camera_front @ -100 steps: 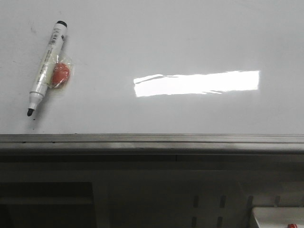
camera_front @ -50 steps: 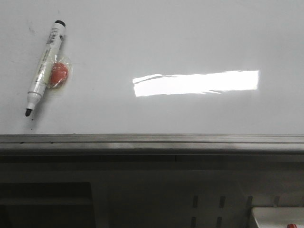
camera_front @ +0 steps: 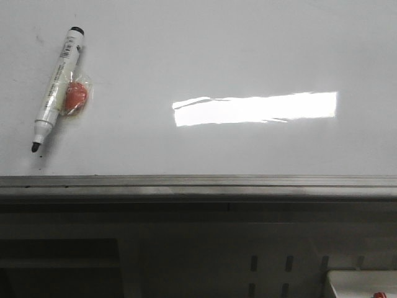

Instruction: Write number 4 on whiteboard

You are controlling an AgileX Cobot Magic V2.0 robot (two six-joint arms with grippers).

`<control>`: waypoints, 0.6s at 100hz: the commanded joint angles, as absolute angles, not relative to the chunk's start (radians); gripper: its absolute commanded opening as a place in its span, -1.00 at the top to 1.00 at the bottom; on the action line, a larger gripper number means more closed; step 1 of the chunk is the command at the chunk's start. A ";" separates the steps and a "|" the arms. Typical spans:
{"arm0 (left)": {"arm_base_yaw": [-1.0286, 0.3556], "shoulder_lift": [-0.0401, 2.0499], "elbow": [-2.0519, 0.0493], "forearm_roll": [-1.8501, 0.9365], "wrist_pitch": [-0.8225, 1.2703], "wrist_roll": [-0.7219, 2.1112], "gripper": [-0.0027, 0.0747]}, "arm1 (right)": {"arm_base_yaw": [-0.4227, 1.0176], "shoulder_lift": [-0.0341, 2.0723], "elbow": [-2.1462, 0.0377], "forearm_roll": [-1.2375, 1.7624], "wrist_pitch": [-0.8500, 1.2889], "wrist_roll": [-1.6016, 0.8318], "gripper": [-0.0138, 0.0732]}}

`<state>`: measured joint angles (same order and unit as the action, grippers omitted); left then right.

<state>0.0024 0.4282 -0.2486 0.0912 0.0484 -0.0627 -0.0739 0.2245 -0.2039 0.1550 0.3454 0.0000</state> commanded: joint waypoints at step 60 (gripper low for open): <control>-0.292 0.447 -0.288 0.029 -0.093 -0.073 -0.29 | -0.079 0.473 -0.355 0.160 0.401 0.000 0.83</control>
